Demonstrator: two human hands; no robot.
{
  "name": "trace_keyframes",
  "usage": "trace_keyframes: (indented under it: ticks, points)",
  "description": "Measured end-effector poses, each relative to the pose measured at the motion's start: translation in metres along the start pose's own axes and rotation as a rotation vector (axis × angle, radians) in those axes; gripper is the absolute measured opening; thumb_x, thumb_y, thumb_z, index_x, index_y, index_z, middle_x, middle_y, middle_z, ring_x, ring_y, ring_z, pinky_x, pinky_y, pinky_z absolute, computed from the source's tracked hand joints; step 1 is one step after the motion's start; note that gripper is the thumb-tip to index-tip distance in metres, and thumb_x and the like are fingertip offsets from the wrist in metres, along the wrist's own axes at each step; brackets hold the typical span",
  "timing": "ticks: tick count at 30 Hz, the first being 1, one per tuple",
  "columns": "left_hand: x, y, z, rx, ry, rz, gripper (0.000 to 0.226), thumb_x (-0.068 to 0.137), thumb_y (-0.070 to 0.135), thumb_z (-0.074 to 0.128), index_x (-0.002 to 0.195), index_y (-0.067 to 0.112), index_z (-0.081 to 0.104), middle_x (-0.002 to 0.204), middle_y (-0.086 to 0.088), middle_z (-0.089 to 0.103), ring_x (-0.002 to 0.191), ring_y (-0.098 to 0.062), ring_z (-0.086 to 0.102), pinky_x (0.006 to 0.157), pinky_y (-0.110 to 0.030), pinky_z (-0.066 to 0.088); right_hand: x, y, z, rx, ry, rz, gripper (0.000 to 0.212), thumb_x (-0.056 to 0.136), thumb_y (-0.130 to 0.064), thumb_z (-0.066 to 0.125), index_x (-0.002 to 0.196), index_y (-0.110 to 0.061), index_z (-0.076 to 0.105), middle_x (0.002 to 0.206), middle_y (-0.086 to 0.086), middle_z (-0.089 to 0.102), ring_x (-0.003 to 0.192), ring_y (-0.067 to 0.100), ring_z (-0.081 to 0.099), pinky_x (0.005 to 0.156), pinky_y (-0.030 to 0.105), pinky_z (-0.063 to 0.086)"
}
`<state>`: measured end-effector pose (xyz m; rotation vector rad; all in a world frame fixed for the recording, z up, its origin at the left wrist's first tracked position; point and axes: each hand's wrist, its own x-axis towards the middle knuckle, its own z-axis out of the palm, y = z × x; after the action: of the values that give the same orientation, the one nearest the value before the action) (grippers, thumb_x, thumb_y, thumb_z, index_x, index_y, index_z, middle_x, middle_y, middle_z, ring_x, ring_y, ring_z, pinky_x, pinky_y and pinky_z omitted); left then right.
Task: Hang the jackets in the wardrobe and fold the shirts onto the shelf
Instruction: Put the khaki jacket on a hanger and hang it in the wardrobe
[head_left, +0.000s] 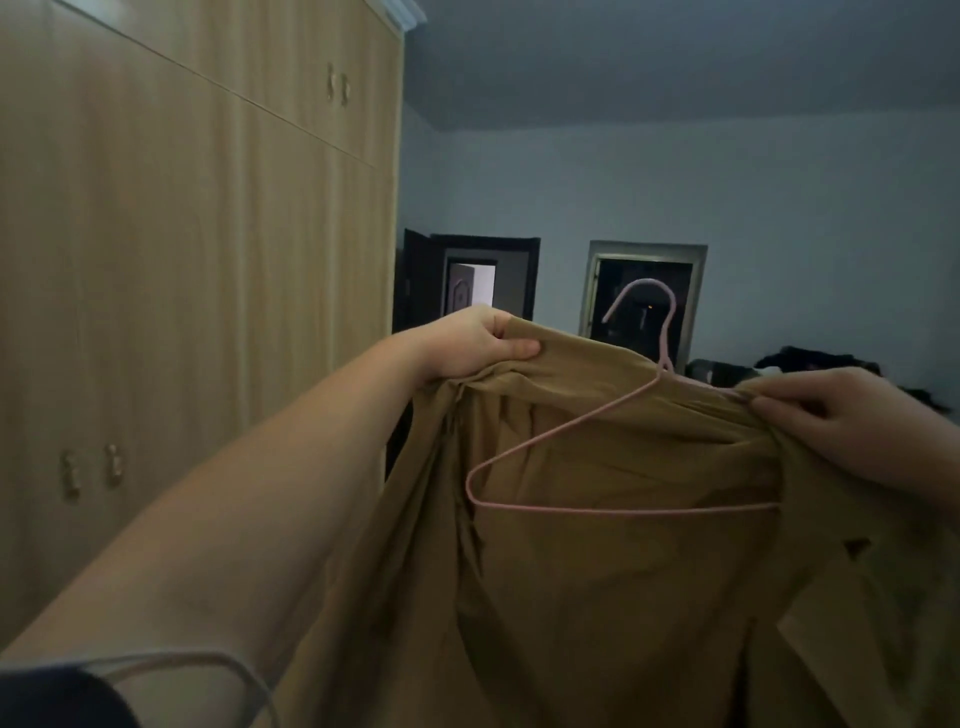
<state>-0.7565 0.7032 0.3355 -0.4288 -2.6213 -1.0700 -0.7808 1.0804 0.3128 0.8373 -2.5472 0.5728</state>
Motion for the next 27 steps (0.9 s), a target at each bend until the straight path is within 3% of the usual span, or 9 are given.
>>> trace_keyframes:
  ticks: [3,6,9,14,17,20,22,24,27]
  points:
    - [0.005,-0.002,0.008,0.066,0.068,0.014,0.029,0.090,0.044,0.066,0.113,0.027,0.072,0.100,0.013,0.074,0.093,-0.005,0.069,0.094,-0.034,0.055,0.009,-0.001,0.007,-0.205,0.033,0.024,0.029,0.097,-0.041,0.050,0.124,-0.044,0.061,0.102,-0.015,0.068,0.083,0.002,0.059,0.080,0.025,0.047]
    - [0.011,-0.006,0.021,0.084,0.106,-0.004,0.030,0.090,0.044,0.067,0.112,0.025,0.072,0.099,0.011,0.073,0.093,-0.009,0.069,0.092,-0.036,0.056,0.017,-0.003,0.016,-0.428,0.068,0.052,0.034,0.100,-0.046,0.043,0.130,-0.043,0.057,0.118,-0.009,0.068,0.095,0.011,0.062,0.087,0.032,0.051]
    - [0.020,-0.010,0.038,0.096,0.173,-0.035,0.033,0.092,0.046,0.063,0.115,0.023,0.069,0.100,0.008,0.070,0.092,-0.011,0.066,0.091,-0.038,0.056,0.026,-0.005,0.025,-0.539,0.187,0.088,0.035,0.102,-0.049,0.035,0.127,-0.044,0.058,0.109,-0.008,0.070,0.089,0.015,0.065,0.073,0.033,0.055]
    - [0.034,-0.008,0.062,0.058,0.390,-0.036,0.037,0.095,0.052,0.054,0.119,0.024,0.061,0.103,0.007,0.065,0.096,-0.014,0.062,0.090,-0.038,0.053,0.033,-0.006,0.041,-0.397,0.417,0.119,0.033,0.103,-0.045,0.033,0.111,-0.034,0.063,0.082,-0.005,0.064,0.069,0.018,0.059,0.063,0.034,0.054]
    - [0.033,-0.007,0.069,0.017,0.311,-0.008,0.048,0.092,0.062,0.051,0.126,0.028,0.049,0.115,0.006,0.058,0.106,-0.017,0.059,0.090,-0.038,0.053,0.027,0.001,0.045,-0.263,0.506,0.084,0.028,0.103,-0.042,0.037,0.105,-0.031,0.062,0.076,-0.008,0.061,0.065,0.014,0.057,0.059,0.031,0.051]
    - [0.026,-0.008,0.066,0.336,0.418,0.061,0.074,0.084,0.071,0.054,0.143,0.033,0.030,0.145,0.004,0.035,0.131,-0.018,0.039,0.107,-0.042,0.039,0.018,0.012,0.044,-0.100,0.536,0.068,0.021,0.102,-0.037,0.043,0.100,-0.029,0.063,0.074,-0.010,0.060,0.064,0.009,0.055,0.055,0.025,0.041]
    - [0.015,-0.001,0.060,0.395,0.487,0.219,0.078,0.083,0.068,0.058,0.146,0.039,0.024,0.151,0.012,0.022,0.140,-0.016,0.026,0.114,-0.042,0.030,0.014,0.017,0.042,-0.008,0.506,0.067,0.018,0.101,-0.037,0.045,0.100,-0.032,0.062,0.077,-0.010,0.062,0.069,0.009,0.058,0.059,0.027,0.045]
    - [0.004,0.010,0.057,0.353,0.356,0.333,0.076,0.085,0.060,0.063,0.147,0.044,0.023,0.152,0.020,0.017,0.142,-0.013,0.024,0.114,-0.040,0.031,0.011,0.020,0.041,0.032,0.475,0.066,0.015,0.101,-0.036,0.046,0.097,-0.035,0.061,0.078,-0.011,0.062,0.072,0.009,0.058,0.059,0.028,0.043]
    - [0.002,0.030,0.068,0.349,0.139,0.337,0.077,0.085,0.054,0.066,0.146,0.053,0.019,0.152,0.025,0.021,0.136,-0.008,0.034,0.108,-0.035,0.039,0.011,0.020,0.042,0.089,0.417,0.063,0.015,0.101,-0.035,0.047,0.101,-0.034,0.062,0.086,-0.014,0.063,0.079,0.003,0.057,0.063,0.023,0.040]
